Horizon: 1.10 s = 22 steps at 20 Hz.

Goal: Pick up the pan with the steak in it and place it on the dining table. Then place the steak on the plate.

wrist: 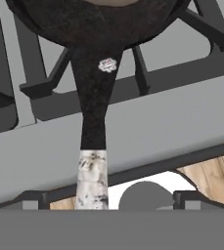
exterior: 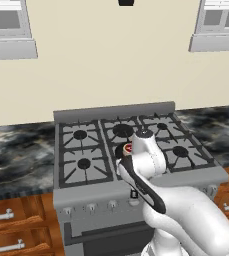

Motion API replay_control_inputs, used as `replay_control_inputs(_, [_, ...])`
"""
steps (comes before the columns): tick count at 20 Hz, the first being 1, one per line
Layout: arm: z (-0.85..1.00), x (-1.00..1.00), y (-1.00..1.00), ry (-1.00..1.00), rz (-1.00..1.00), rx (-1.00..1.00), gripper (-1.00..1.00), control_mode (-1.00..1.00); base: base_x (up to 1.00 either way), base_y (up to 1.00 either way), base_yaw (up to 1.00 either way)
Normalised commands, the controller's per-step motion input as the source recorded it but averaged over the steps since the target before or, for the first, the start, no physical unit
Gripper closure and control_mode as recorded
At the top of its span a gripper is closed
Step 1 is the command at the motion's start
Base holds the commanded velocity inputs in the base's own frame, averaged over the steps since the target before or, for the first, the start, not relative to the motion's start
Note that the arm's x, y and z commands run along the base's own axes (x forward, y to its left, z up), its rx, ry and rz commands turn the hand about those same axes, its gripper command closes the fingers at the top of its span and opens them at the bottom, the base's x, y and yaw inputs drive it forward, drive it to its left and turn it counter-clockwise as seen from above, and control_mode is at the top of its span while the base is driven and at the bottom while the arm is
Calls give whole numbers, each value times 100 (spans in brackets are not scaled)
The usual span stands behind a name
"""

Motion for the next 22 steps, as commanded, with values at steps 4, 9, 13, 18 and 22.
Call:
replay_control_inputs(4, [-6,0,-5,0,0,0,-100,-100,0,0,0])
replay_control_inputs(9, [-65,0,4,0,0,0,-100,-100,0,0,0])
replay_control_inputs(13, [-99,0,1,0,0,0,-100,-100,0,0,0])
replay_control_inputs(18, [-100,-4,-11,0,0,0,-100,-100,0,0,0])
replay_control_inputs(22, [-100,-21,-47,-1,0,1,-100,-100,0,0,0])
